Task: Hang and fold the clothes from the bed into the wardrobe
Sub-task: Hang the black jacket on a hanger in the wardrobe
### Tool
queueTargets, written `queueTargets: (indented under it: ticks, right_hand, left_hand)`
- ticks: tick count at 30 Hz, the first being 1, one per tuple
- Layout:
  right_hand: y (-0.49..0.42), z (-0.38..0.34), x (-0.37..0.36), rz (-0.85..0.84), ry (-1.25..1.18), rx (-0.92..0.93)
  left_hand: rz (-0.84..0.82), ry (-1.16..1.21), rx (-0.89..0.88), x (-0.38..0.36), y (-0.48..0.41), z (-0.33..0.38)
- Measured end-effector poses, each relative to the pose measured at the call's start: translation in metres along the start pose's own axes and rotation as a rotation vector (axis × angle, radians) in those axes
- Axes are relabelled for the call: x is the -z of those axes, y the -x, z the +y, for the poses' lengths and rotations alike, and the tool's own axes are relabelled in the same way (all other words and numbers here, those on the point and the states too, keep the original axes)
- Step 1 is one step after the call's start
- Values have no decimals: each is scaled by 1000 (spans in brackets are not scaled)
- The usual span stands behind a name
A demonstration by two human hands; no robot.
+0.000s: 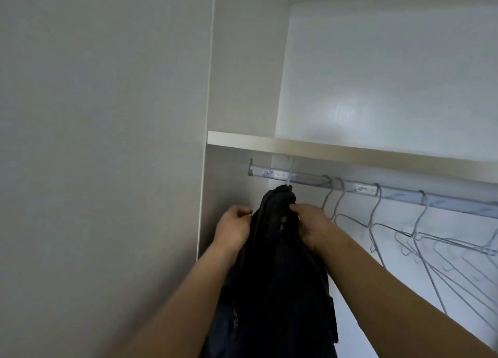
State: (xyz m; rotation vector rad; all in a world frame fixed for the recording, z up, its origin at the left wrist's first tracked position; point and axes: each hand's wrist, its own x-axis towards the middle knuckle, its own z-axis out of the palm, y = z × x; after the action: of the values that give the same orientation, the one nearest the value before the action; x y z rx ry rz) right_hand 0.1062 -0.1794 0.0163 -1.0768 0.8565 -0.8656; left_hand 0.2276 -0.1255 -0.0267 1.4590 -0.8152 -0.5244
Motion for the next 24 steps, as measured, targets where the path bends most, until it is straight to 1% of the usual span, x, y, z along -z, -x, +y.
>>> queueTargets:
  ticks: [3, 8, 15, 20, 22, 24]
  right_hand:
    - [-34, 4, -11, 12, 45, -22]
    - [-67, 11, -29, 49, 34, -20]
    - [-97, 37, -45, 56, 76, -130]
    - [-99, 45, -48, -14, -13, -127]
    - [-99, 50, -48, -23, -10, -121]
    - [-102, 58, -47, -18, 15, -133]
  left_hand:
    - [48, -99, -61, 0, -17, -10]
    - [52, -130, -109, -4, -35, -22]
    - [80, -48, -34, -10, -49, -33]
    - [84, 1, -5, -9, -58, -43]
    - [70, -10, 1, -9, -57, -48]
    - [42, -88, -1, -9, -51, -53]
